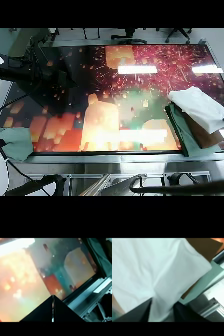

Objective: Fold the shirts.

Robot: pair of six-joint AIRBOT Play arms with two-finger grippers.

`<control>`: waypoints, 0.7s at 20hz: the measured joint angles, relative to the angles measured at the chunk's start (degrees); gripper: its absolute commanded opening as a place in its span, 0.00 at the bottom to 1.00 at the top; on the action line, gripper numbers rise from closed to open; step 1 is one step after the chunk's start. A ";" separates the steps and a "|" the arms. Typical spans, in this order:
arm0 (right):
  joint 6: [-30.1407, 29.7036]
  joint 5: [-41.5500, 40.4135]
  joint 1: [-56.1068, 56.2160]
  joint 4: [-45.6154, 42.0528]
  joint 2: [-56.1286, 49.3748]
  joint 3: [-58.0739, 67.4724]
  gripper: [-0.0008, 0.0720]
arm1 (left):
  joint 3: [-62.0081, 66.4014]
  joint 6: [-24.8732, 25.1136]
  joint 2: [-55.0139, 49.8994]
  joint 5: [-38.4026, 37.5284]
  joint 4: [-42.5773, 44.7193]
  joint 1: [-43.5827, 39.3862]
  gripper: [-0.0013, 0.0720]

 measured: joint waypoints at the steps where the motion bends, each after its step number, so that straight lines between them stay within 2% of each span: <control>1: 0.20 0.44 0.00 -0.98 -0.26 -0.26 0.67 | -0.11 0.00 0.00 -0.11 0.00 0.00 0.04; 7: 0.59 -0.96 0.00 -1.64 -2.69 1.62 0.66 | -0.28 0.20 0.02 -0.48 -0.02 0.00 0.04; 8: 0.66 -2.25 0.02 -0.09 -3.04 2.10 0.40 | -0.28 0.20 0.00 -0.48 -0.02 0.00 0.04; 9: 0.61 -3.89 0.04 2.25 -3.34 2.45 0.05 | -0.28 0.20 0.02 -0.44 -0.02 0.00 0.04; 14: -5.79 -10.95 2.36 17.33 -4.48 3.10 0.04 | -0.57 0.22 2.01 0.87 -0.02 0.59 0.04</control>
